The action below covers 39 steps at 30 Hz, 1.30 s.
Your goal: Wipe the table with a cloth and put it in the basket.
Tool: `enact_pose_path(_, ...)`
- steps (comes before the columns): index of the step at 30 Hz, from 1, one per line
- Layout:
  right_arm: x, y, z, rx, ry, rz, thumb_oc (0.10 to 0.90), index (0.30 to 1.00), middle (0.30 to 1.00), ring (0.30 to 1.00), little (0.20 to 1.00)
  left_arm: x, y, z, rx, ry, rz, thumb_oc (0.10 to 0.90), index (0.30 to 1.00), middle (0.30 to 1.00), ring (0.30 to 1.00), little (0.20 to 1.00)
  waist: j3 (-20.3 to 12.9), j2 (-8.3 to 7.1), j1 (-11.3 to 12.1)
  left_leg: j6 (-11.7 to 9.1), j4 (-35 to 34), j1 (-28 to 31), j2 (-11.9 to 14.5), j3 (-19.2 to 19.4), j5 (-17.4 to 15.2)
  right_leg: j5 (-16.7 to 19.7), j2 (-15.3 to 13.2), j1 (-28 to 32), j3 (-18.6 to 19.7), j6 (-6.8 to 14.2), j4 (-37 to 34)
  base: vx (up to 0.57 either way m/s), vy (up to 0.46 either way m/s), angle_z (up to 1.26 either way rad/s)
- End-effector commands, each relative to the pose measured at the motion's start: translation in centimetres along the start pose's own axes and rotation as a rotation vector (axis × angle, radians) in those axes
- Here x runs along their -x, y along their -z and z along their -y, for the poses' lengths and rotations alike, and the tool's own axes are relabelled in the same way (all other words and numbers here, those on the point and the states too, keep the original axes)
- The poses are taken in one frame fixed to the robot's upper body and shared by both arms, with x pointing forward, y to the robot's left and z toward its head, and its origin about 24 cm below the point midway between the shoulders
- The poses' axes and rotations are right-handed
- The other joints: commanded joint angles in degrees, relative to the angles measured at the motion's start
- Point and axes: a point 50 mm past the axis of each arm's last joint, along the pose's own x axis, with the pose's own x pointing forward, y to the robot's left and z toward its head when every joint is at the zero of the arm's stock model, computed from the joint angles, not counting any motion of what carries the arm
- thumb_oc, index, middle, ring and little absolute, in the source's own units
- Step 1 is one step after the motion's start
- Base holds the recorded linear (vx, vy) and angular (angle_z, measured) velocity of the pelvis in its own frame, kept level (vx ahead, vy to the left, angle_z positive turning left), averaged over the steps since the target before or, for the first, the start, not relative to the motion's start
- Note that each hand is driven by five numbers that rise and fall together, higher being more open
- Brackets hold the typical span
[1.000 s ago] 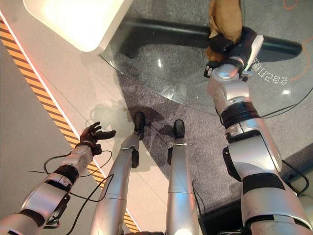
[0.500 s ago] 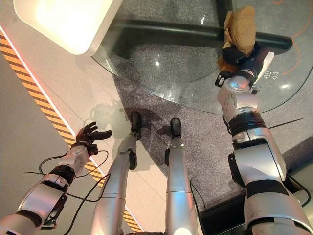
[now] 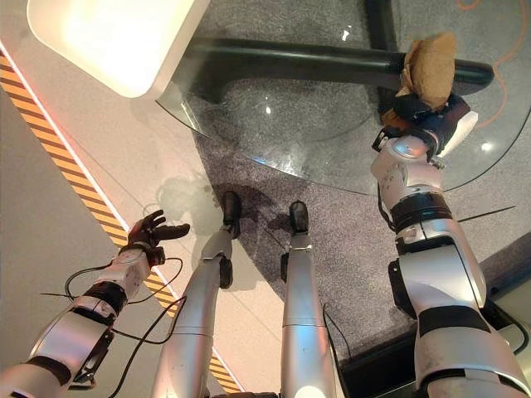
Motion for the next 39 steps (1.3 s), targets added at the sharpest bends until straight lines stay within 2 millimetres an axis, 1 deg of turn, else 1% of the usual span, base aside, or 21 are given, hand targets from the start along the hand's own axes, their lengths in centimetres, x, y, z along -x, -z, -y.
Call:
enact_pose_path(1, -2.8, -2.6, 5.6, 0.054, 0.246, 0.112, 0.1, 0.3, 0.3, 0.3, 0.2, 0.2, 2.7, -0.9, 0.037, -0.051, -0.095, 0.8, 0.9, 0.9, 0.9, 0.9, -0.6, 4.1, -0.8, 5.5, 1.8, 3.0, -1.3, 1.9, -5.8, 4.1, 2.2, -0.7, -5.4, -0.5, -7.2, 0.0, 0.0, 0.0)
enact_pose_path(9, -1.6, -4.2, 3.6, 0.03, 0.177, 0.201, 0.1, 0.3, 0.3, 0.3, 0.2, 0.3, 2.8, -0.5, 0.047, -0.041, -0.096, 0.8, 0.9, 0.9, 0.9, 0.9, -0.6, 4.45, -0.7, 5.3, 1.7, 3.4, -1.6, 1.7, -5.7, 3.8, 2.2, -0.2, -5.2, -0.6, -7.4, 0.0, 0.0, 0.0)
enact_pose_path(12, -1.2, -4.8, 2.7, 0.057, 0.133, 0.234, 0.1, 0.3, 0.3, 0.3, 0.2, 0.3, 2.7, -0.3, 0.048, -0.038, -0.1, 0.8, 0.9, 0.9, 0.9, 0.9, -0.6, 4.56, -0.6, 5.4, 1.6, 3.5, -1.7, 1.7, -5.7, 3.8, 2.3, 0.0, -5.1, -0.6, -7.6, 0.0, 0.0, 0.0)
enact_pose_path(17, 0.0, -6.1, 0.1, 0.147, -0.043, 0.3, 0.1, 0.3, 0.3, 0.3, 0.2, 0.2, 2.3, 0.2, 0.044, -0.027, -0.098, 0.8, 0.9, 0.9, 0.9, 0.9, -0.6, 4.75, -0.3, 5.3, 1.3, 3.6, -1.9, 1.5, -5.5, 3.8, 2.4, 0.3, -5.0, -0.7, -8.2, 0.0, 0.0, 0.0)
enact_pose_path(18, 0.4, -6.3, -0.6, 0.19, -0.097, 0.318, 0.1, 0.3, 0.3, 0.3, 0.2, 0.2, 2.2, 0.3, 0.043, -0.024, -0.095, 0.8, 0.9, 0.9, 0.9, 0.9, -0.6, 4.77, -0.3, 5.2, 1.4, 3.5, -2.0, 1.5, -5.5, 3.8, 2.4, 0.2, -5.0, -0.7, -8.2, 0.0, 0.0, 0.0)
enact_pose_path(21, 1.1, -6.5, -1.9, 0.258, -0.208, 0.349, 0.1, 0.3, 0.3, 0.3, 0.2, 0.2, 1.9, 0.3, 0.039, -0.021, -0.091, 0.8, 0.9, 0.9, 0.9, 0.9, -0.6, 4.78, -0.1, 5.2, 1.3, 3.6, -2.0, 1.4, -5.4, 3.8, 2.3, 0.2, -5.0, -0.7, -8.3, 0.0, 0.0, 0.0)
enact_pose_path(24, 2.3, -6.7, -3.5, 0.326, -0.332, 0.392, 0.1, 0.3, 0.3, 0.3, 0.2, 0.2, 1.5, 0.3, 0.034, -0.015, -0.084, 0.8, 0.9, 0.9, 0.9, 0.9, -0.6, 4.78, 0.1, 5.1, 1.3, 3.6, -2.1, 1.4, -5.4, 3.9, 2.3, 0.3, -5.0, -0.7, -8.6, 0.0, 0.0, 0.0)
enact_pose_path(25, 3.1, -6.8, -4.3, 0.361, -0.387, 0.411, 0.1, 0.3, 0.3, 0.3, 0.2, 0.2, 1.2, 0.4, 0.031, -0.013, -0.079, 0.8, 0.9, 0.9, 0.9, 0.9, -0.6, 4.76, 0.2, 5.0, 1.2, 3.7, -2.2, 1.4, -5.3, 3.9, 2.3, 0.3, -5.1, -0.8, -8.8, 0.0, 0.0, 0.0)
enact_pose_path(27, 4.0, -6.6, -5.3, 0.405, -0.465, 0.431, 0.1, 0.3, 0.3, 0.3, 0.2, 0.2, 1.1, 0.6, 0.027, -0.012, -0.076, 0.8, 0.9, 0.9, 0.9, 0.9, -0.6, 4.75, 0.3, 5.0, 1.0, 3.8, -2.2, 1.3, -5.3, 3.9, 2.3, 0.5, -5.1, -0.8, -9.0, 0.0, 0.0, 0.0)
enact_pose_path(30, 6.0, -6.0, -7.1, 0.478, -0.602, 0.449, 0.1, 0.3, 0.3, 0.3, 0.2, 0.3, 0.8, 0.9, 0.02, -0.006, -0.067, 0.8, 0.9, 0.9, 0.9, 0.9, -0.6, 4.76, 0.6, 4.9, 0.9, 3.9, -2.3, 1.3, -5.3, 4.0, 2.4, 0.6, -5.0, -0.8, -9.5, 0.0, 0.0, 0.0)
enact_pose_path(31, 6.3, -6.0, -7.4, 0.485, -0.622, 0.454, 0.1, 0.3, 0.3, 0.3, 0.2, 0.3, 0.8, 0.9, 0.02, -0.005, -0.065, 0.8, 0.9, 0.9, 0.9, 0.9, -0.6, 4.79, 0.6, 4.9, 0.9, 3.8, -2.4, 1.3, -5.3, 4.0, 2.4, 0.5, -5.0, -0.8, -9.5, 0.0, 0.0, 0.0)
enact_pose_path(36, 9.0, -4.7, -9.2, 0.556, -0.778, 0.461, 0.1, 0.3, 0.3, 0.3, 0.2, 0.5, 0.9, 1.4, 0.013, 0.008, -0.05, 0.8, 0.9, 0.9, 0.9, 0.9, -0.6, 5.01, 1.0, 4.9, 0.7, 4.0, -2.5, 1.4, -5.2, 4.1, 2.4, 0.7, -5.0, -1.0, -10.2, 0.0, 0.001, -0.01)
enact_pose_path(39, 9.9, -4.1, -9.6, 0.551, -0.828, 0.453, 0.1, 0.3, 0.3, 0.3, 0.2, 0.5, 1.2, 1.3, 0.008, 0.012, -0.046, 0.8, 0.9, 0.9, 0.9, 0.9, -0.6, 5.06, 1.1, 4.9, 0.6, 4.0, -2.6, 1.4, -5.1, 4.3, 2.4, 0.8, -5.1, -1.0, -10.5, 0.0, -0.001, 0.01)
